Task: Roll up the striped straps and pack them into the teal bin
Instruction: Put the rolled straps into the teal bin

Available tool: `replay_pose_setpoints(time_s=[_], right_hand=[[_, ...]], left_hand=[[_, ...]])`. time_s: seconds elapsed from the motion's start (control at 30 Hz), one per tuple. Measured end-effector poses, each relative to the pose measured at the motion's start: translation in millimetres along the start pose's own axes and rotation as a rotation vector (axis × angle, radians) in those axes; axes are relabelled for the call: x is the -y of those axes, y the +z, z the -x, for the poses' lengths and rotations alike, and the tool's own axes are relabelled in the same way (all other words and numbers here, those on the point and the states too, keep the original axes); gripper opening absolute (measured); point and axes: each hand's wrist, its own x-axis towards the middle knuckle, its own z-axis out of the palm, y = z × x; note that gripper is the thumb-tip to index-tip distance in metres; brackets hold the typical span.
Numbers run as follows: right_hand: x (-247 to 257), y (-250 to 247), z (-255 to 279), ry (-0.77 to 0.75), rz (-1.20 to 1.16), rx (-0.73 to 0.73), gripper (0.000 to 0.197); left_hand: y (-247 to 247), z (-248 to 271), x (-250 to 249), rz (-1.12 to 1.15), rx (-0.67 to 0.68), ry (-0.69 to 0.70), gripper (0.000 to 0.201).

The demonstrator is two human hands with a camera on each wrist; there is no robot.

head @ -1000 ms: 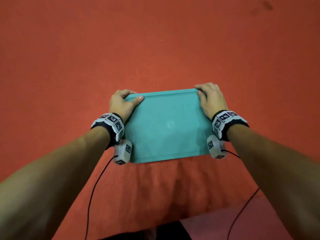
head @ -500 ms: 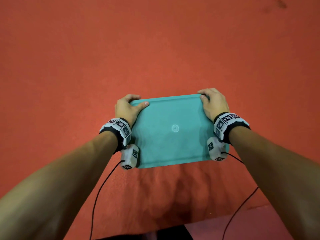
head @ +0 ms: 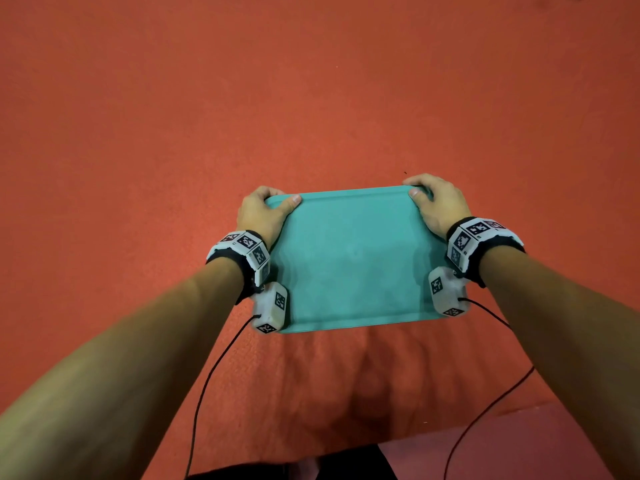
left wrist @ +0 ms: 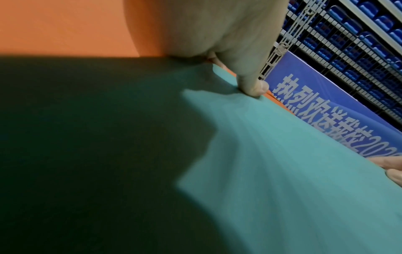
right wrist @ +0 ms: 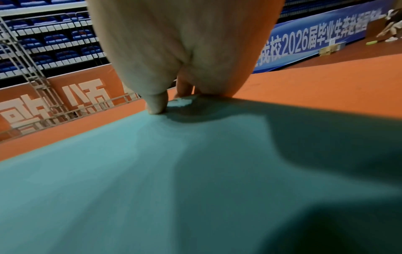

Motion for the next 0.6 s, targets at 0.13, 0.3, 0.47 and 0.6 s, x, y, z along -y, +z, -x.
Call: replay_pose_setpoints(time_s=[0.13, 0.3, 0.47, 0.6], right_hand=[[-2, 3, -4, 0.017, 0.102, 0.069, 0.028], [-5, 4, -10, 0.065, 0.062, 0.133, 0.029], [-9, 6, -7, 0.045, 0.060, 0.107, 0.032], [-2, 9, -3, 0.080, 0.108, 0.087, 0.041]], left_hand=[[2, 4, 5, -0.029, -0.021, 0.032, 0.029], [6, 15, 2, -0.229, -0.066, 0.059, 0.041], [14, 44, 22, -0.409, -0.140, 0.226, 0.068], [12, 45, 30, -0.488, -0.104, 0.286, 0.076]])
